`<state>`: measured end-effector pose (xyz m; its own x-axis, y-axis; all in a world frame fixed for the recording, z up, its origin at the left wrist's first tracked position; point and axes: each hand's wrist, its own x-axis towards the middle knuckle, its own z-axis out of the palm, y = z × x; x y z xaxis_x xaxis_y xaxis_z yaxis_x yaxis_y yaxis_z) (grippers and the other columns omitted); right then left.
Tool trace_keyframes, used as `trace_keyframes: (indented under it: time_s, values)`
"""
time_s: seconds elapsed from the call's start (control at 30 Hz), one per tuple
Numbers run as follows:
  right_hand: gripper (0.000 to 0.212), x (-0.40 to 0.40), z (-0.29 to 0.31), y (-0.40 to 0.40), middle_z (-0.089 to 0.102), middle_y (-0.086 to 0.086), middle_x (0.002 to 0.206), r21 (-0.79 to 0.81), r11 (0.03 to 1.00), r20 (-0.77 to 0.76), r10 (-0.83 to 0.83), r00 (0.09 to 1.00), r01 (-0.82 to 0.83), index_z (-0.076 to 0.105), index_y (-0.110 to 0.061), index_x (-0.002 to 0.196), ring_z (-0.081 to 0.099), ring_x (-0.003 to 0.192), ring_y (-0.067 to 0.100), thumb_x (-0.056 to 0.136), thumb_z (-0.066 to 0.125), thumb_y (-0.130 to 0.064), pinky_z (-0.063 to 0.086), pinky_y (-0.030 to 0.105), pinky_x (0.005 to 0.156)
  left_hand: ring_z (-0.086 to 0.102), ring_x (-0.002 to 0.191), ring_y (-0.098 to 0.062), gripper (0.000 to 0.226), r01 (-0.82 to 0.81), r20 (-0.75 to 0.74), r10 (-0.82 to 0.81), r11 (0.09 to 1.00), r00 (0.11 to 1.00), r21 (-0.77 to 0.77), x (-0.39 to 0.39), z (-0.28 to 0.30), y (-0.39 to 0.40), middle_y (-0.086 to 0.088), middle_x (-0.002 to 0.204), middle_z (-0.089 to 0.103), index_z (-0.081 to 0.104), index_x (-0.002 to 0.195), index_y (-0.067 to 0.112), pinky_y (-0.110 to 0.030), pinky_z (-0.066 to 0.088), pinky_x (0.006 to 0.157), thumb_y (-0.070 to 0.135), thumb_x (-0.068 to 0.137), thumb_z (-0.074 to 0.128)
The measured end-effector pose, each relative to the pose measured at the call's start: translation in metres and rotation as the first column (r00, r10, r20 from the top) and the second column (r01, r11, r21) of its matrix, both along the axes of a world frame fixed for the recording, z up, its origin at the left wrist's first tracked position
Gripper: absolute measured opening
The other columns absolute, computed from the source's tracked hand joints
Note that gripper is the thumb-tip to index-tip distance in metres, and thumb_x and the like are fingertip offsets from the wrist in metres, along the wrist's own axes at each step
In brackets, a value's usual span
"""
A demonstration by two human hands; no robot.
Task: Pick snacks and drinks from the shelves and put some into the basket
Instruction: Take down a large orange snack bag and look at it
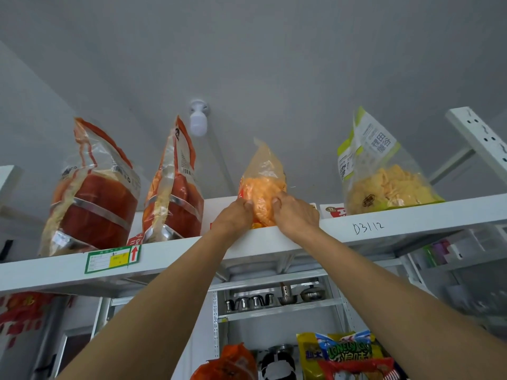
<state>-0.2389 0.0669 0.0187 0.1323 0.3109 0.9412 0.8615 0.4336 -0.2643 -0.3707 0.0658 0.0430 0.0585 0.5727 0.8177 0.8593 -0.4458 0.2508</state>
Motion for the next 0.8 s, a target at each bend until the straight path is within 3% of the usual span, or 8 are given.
trace_keyframes:
  time_s: [0.17, 0.47, 0.6, 0.8]
  values:
    - [0.034, -0.002, 0.001, -0.004, 0.064, 0.013, 0.116, 0.004, 1.000, -0.069, -0.001, 0.998, 0.002, 0.049, -0.008, 0.125, 0.060, 0.107, 0.032, 0.105, 0.028, -0.027, 0.035, 0.032, 0.073, 0.056, 0.118, -0.031, 0.062, 0.018, 0.116, -0.012, 0.999, 0.993, -0.048, -0.007, 0.005, 0.010, -0.010, 0.134, 0.056, 0.042, 0.141, 0.015, -0.049, 0.042, 0.106, 0.054, 0.100, 0.016]
    - [0.034, 0.001, 0.003, -0.011, 0.062, 0.014, 0.117, -0.035, 0.999, -0.109, 0.032, 0.994, -0.036, 0.050, -0.006, 0.122, 0.057, 0.104, 0.032, 0.105, 0.030, -0.028, 0.035, 0.033, 0.072, 0.047, 0.127, -0.028, 0.055, 0.022, 0.081, -0.017, 0.998, 0.997, -0.058, -0.002, 0.000, 0.005, -0.009, 0.146, 0.044, 0.034, 0.146, 0.016, -0.045, 0.038, 0.108, 0.048, 0.105, 0.017]
    - [0.029, 0.001, 0.000, -0.017, 0.062, 0.012, 0.114, -0.066, 0.997, -0.050, 0.027, 0.998, -0.030, 0.051, -0.008, 0.119, 0.050, 0.089, 0.026, 0.105, 0.031, -0.023, 0.034, 0.032, 0.072, 0.052, 0.120, -0.026, 0.056, 0.047, 0.092, -0.042, 0.998, 0.995, -0.052, -0.002, -0.001, 0.006, -0.008, 0.139, 0.052, 0.040, 0.143, 0.017, -0.044, 0.041, 0.106, 0.051, 0.104, 0.019]
    - [0.037, 0.003, -0.003, -0.017, 0.062, 0.010, 0.120, -0.084, 0.996, 0.011, 0.045, 0.999, -0.044, 0.045, -0.017, 0.136, 0.058, 0.108, 0.030, 0.104, 0.028, -0.025, 0.036, 0.033, 0.076, 0.055, 0.118, -0.030, 0.053, -0.105, 0.134, 0.094, 0.992, 0.987, 0.074, -0.004, -0.006, -0.001, -0.011, 0.134, 0.057, 0.048, 0.137, 0.014, -0.044, 0.045, 0.101, 0.044, 0.105, 0.019]
